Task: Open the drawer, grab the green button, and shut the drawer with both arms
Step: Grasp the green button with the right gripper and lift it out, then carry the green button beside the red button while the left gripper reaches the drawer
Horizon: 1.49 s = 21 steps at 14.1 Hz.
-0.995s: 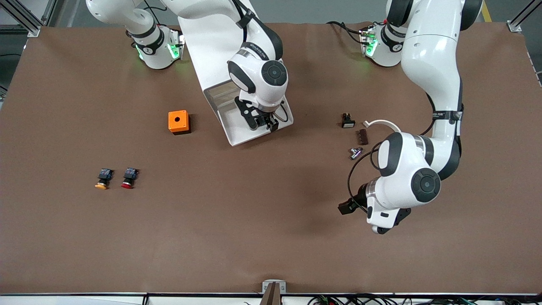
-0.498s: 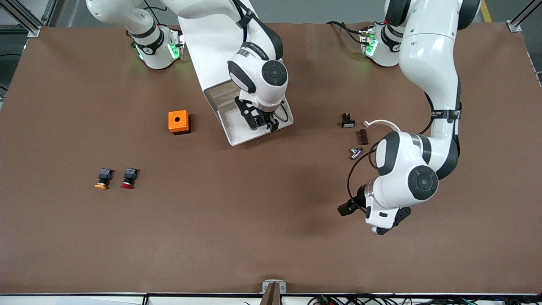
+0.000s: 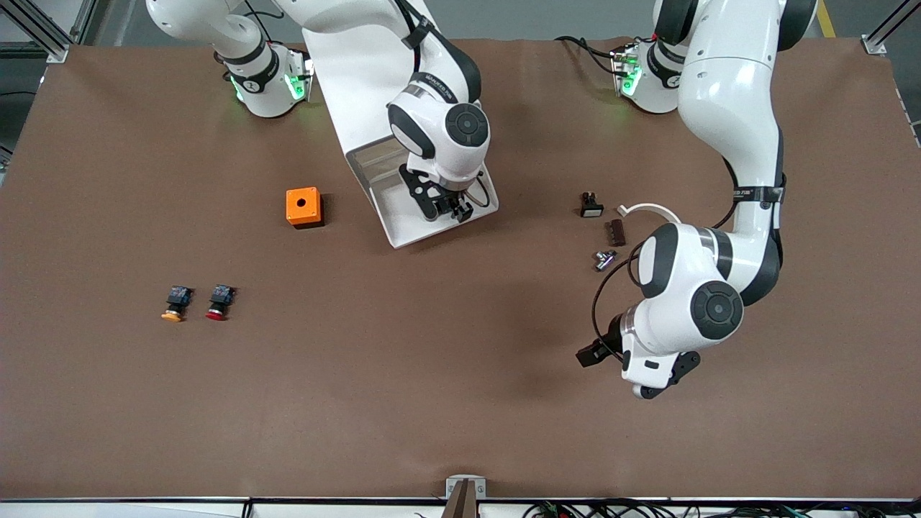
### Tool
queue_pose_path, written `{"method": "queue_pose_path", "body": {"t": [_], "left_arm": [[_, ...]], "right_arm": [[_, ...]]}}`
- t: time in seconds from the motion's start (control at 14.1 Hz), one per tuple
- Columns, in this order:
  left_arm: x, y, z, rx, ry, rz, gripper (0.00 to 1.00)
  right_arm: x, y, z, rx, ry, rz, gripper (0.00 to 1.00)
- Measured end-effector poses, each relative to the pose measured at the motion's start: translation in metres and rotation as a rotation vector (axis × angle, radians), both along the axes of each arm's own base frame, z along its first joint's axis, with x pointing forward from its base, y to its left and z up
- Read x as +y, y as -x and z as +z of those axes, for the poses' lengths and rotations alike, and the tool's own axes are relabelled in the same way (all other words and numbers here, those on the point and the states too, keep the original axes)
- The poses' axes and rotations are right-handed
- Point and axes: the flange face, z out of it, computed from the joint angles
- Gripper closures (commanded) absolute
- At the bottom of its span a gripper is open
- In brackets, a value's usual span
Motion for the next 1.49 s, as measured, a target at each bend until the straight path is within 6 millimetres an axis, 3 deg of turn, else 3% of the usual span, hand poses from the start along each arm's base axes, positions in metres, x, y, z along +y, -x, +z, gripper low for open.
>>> {"method": "queue_pose_path", "body": {"t": [0.21, 0.43, 0.85, 1.0, 1.21, 1.49], "left_arm": [[0.001, 0.000, 0.000, -0.001, -0.001, 0.001, 0.00], [0.001, 0.000, 0.000, -0.001, -0.001, 0.001, 0.00], [-0.002, 0.001, 0.000, -0.012, -0.049, -0.029, 0.00], [-0.011, 0.005, 0.002, -0.028, -0.099, -0.070, 0.00], [-0.034, 0.013, 0.011, -0.049, -0.125, -0.118, 0.00], [-0.071, 0.030, 0.009, -0.053, -0.139, -0.180, 0.00]], "right_arm": [[0.000, 0.000, 0.000, 0.000, 0.000, 0.000, 0.55], [0.001, 0.000, 0.001, -0.002, -0.003, 0.000, 1.00], [0.002, -0.003, 0.004, -0.009, -0.010, -0.002, 1.00], [0.004, -0.014, 0.018, -0.033, -0.033, -0.012, 1.00], [-0.006, -0.045, 0.053, -0.042, -0.047, -0.005, 1.00], [-0.064, -0.109, 0.093, -0.038, -0.086, 0.119, 1.00]]}}
